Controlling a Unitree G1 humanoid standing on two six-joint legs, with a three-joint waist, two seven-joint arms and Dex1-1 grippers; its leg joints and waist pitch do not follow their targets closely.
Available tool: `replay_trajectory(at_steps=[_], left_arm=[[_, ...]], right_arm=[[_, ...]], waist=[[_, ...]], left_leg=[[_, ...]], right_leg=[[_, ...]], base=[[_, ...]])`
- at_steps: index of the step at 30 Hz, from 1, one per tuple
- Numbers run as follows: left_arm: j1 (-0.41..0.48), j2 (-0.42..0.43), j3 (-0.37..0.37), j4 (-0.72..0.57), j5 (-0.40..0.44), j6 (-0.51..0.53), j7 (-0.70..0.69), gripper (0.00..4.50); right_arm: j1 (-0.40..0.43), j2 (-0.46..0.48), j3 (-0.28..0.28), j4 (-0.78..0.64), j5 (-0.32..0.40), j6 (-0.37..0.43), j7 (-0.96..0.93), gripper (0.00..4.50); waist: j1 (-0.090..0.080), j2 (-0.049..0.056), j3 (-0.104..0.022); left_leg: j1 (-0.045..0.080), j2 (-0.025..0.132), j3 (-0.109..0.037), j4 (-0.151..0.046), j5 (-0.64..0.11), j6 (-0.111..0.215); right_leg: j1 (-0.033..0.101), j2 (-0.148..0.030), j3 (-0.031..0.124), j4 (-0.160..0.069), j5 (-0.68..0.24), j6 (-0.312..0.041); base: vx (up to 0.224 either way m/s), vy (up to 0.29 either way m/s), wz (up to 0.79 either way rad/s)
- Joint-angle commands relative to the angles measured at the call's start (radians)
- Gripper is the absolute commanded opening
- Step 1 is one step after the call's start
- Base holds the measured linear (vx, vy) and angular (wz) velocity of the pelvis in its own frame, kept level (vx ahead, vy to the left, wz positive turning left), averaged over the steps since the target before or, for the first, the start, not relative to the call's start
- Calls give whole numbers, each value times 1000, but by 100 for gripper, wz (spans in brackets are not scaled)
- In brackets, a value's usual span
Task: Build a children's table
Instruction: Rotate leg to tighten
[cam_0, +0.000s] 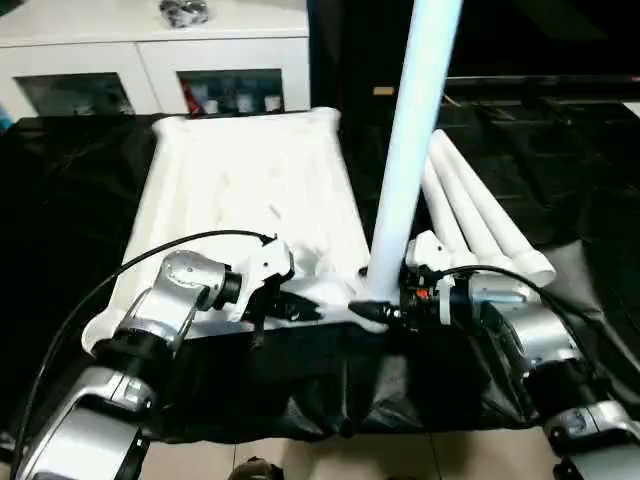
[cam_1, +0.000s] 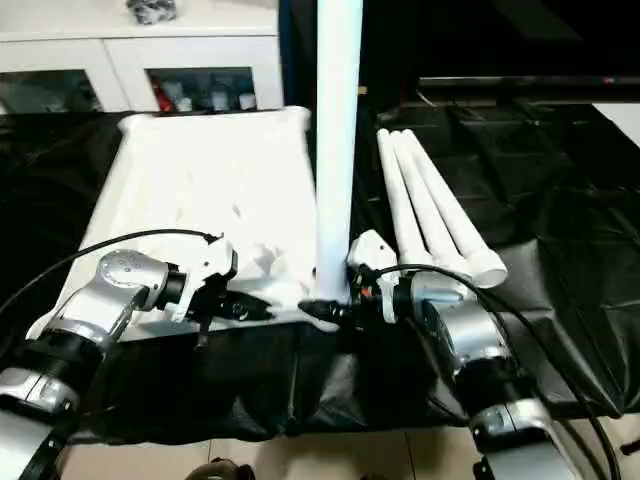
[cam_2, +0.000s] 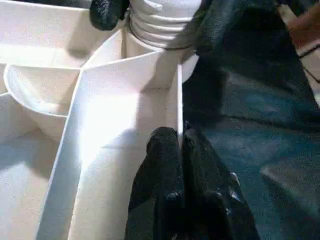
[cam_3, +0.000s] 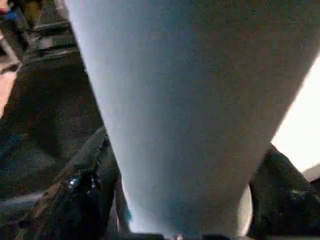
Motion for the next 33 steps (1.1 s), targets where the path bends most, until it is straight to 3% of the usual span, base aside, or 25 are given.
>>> replay_trajectory(at_steps=[1,8,12,14,15,17,19,21,23,24,27,31,33], left_arm=[[-40,-10,-13,4,-10,-33,-49,0],[-55,-16,-4,48,-9,-53,-43,0],[-60,-54,43,69,-7,-4,125,0],[-60,-78,66,74,4,14,229,0],[-42,-101,83,39,13,47,319,0],[-28,-113,91,9,14,70,355,0],[7,-145,114,-69,20,136,449,0],[37,-167,125,-132,23,181,503,0],[60,-174,119,-175,23,194,510,0],[67,-176,116,-188,19,198,506,0],[76,-173,98,-202,7,184,491,0],[80,-148,83,-222,0,164,433,0],[73,-124,74,-214,-9,130,361,0]], right_arm=[[-9,6,29,5,2,1,37,284],[7,9,39,-5,-3,5,42,272],[19,86,-30,19,-16,24,-191,270],[12,138,-77,52,-27,28,-356,270],[6,191,-121,83,-31,29,-513,270],[3,213,-133,99,-41,27,-584,270],[4,261,-148,116,-63,17,-716,270],[13,296,-149,110,-70,12,-766,270],[23,312,-139,92,-86,-2,-781,270],[26,316,-135,85,-88,-11,-776,270],[23,323,-139,89,-91,-34,-775,340],[6,285,-117,89,-84,-46,-699,383],[0,246,-104,78,-68,-47,-603,383]], waist=[[-4,-9,-79],[0,-6,-80],[-4,-5,-78],[-11,-9,-75],[-20,-5,-72],[-34,-7,-72],[-41,-5,-72],[-53,-7,-74],[-57,-4,-75],[-58,-17,-74],[-60,-8,-76],[-62,-5,-73],[-62,-6,-74]], left_leg=[[28,43,-19,-67,-217,47],[28,44,-19,-67,-216,44],[29,45,-21,-71,-236,20],[30,41,-23,-73,-269,4],[32,40,-25,-76,-291,-17],[28,41,-30,-81,-295,-28],[30,37,-27,-78,-298,-19],[26,37,-27,-77,-278,-7],[23,35,-26,-76,-261,7],[21,35,-24,-76,-252,12],[22,35,-25,-75,-234,28],[23,35,-24,-76,-251,30],[24,34,-23,-75,-257,30]], right_leg=[[44,-56,38,-57,-193,-245],[44,-56,37,-56,-181,-250],[41,-57,39,-56,-207,-245],[42,-60,38,-65,-271,-231],[39,-62,38,-71,-322,-214],[44,-61,37,-69,-334,-201],[39,-58,38,-75,-328,-195],[43,-59,38,-74,-309,-200],[43,-54,37,-73,-290,-196],[44,-52,37,-73,-279,-196],[43,-51,38,-68,-241,-205],[43,-51,39,-68,-233,-214],[44,-51,38,-69,-239,-213]], base=[[0,0,0],[0,0,0],[0,0,0],[0,0,0],[0,0,0],[0,0,0],[0,0,0],[0,0,0],[0,0,0],[0,0,0],[0,0,0],[0,0,0],[0,0,0]])
